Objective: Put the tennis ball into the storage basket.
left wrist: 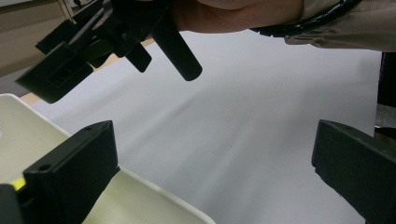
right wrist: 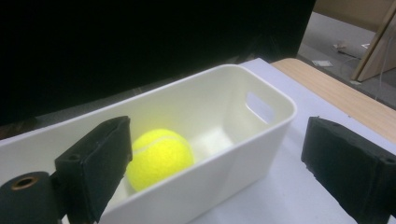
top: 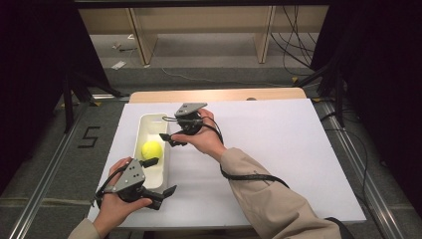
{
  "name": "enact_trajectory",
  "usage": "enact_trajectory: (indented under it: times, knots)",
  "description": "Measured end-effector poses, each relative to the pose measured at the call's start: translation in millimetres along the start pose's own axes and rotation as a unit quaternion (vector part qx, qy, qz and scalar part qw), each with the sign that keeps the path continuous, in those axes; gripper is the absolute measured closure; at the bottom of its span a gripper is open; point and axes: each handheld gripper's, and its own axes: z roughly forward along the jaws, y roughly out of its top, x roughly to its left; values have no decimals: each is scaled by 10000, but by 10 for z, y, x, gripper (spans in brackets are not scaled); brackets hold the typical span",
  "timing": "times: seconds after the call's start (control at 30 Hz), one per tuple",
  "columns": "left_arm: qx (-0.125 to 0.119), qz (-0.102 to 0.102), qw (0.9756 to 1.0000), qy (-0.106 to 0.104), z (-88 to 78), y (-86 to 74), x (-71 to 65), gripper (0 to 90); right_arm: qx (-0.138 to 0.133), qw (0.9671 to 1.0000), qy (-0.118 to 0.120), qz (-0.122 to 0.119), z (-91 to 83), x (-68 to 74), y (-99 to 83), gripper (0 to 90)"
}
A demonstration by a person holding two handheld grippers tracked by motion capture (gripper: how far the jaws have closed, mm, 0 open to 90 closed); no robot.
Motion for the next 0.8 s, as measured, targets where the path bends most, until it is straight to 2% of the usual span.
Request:
enact_trajectory:
  times: [0.8]
  knots:
    - [9,-10,10000,-4,5,-2,1,0,-25,9998,-194,89,-318,-147,-149,100]
